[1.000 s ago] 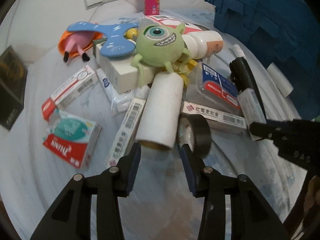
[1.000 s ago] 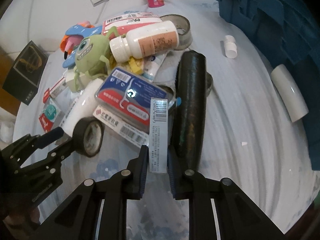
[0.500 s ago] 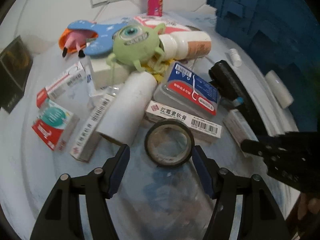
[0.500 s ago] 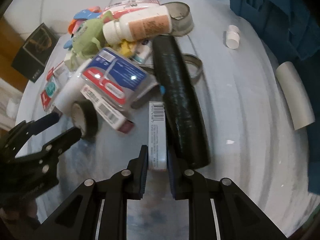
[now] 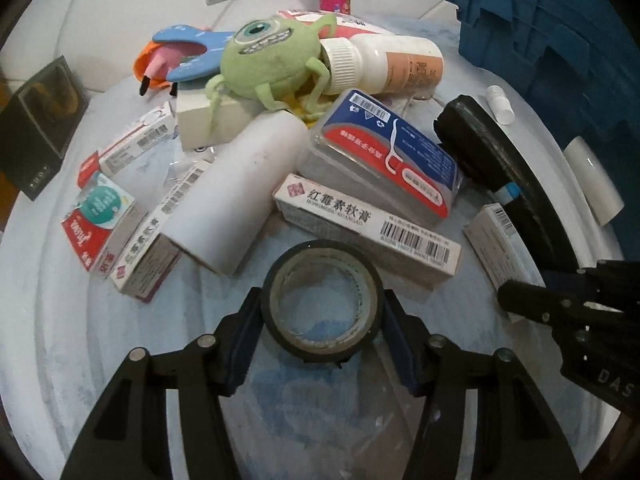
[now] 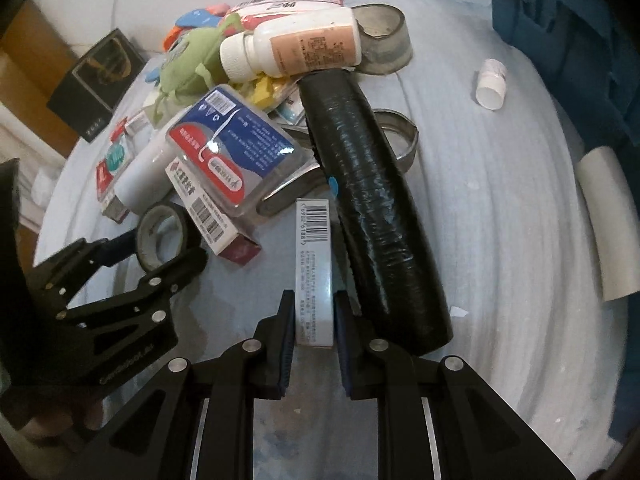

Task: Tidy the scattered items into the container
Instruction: 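Grasp the black tape roll with the left tool while the right tool grasps another white ointment box, then carry the tape roll and white box over the blue crate and release both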

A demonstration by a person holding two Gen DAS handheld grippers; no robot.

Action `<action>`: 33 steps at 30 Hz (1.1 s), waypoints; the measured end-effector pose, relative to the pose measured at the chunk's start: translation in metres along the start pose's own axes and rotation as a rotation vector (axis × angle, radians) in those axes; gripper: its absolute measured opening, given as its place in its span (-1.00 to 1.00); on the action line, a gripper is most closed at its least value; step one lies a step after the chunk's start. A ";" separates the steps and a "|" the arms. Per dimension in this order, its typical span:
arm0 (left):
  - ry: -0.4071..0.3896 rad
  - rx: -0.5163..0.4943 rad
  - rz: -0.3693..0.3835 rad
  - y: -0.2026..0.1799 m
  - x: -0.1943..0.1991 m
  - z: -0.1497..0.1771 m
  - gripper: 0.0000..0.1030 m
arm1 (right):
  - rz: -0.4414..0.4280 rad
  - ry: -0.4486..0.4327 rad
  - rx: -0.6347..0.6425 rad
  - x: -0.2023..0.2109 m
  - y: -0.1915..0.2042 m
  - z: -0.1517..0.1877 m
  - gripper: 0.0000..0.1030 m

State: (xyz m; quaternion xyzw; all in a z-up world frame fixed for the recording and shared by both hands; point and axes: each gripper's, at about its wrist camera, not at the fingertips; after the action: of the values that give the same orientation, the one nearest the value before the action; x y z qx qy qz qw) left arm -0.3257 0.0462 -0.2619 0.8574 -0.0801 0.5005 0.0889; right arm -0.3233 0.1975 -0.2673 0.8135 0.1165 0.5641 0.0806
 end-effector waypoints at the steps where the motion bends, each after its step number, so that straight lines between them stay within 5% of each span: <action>1: -0.004 0.003 -0.003 0.000 0.001 0.001 0.10 | 0.008 0.000 0.005 0.002 0.002 0.001 -0.65; 10: -0.120 0.021 0.005 0.017 0.072 -0.006 0.10 | 0.015 -0.085 0.032 0.052 0.025 0.010 -0.65; 21: -0.295 0.033 0.025 0.033 0.169 -0.024 0.10 | 0.075 -0.317 0.100 0.166 0.081 0.001 -0.65; 27: -0.420 0.023 0.057 0.013 0.229 -0.050 0.10 | 0.124 -0.488 0.135 0.254 0.087 -0.003 -0.65; 33: -0.545 -0.012 0.118 -0.051 0.283 -0.089 0.10 | 0.170 -0.656 0.148 0.346 0.056 0.001 -0.65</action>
State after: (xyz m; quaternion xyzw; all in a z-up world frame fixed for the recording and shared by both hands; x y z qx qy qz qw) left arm -0.2520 0.1028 0.0243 0.9537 -0.1537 0.2553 0.0400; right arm -0.2004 0.2407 0.0579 0.9619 0.0569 0.2672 0.0075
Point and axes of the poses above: each gripper's, at about its wrist camera, not at the fingertips, and x roughly against the way its jaws point, y to its left, z to its underside, and after that the axes turned 3 degrees about -z, right-handed
